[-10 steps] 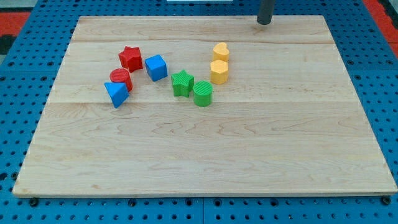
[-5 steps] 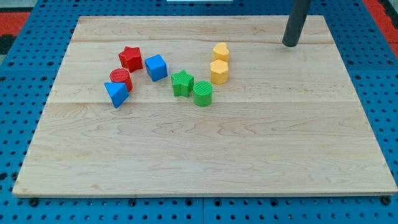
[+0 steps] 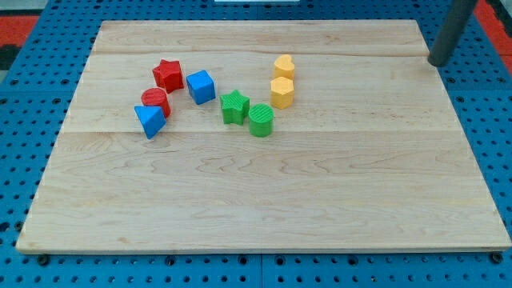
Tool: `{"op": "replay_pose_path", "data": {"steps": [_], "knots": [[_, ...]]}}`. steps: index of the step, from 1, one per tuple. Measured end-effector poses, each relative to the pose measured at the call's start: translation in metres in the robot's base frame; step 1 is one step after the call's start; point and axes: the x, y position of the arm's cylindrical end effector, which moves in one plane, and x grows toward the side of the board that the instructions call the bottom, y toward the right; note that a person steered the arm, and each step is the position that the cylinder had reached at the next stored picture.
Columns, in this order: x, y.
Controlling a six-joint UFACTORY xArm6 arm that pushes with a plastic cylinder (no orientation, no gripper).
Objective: Push the yellow heart towards the top center
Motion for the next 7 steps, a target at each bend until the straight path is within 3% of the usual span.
{"op": "replay_pose_path", "data": {"steps": [1, 4, 6, 7], "knots": [[0.016, -0.025], [0.016, -0.234], [-0.001, -0.295], [0.015, -0.308]]}}
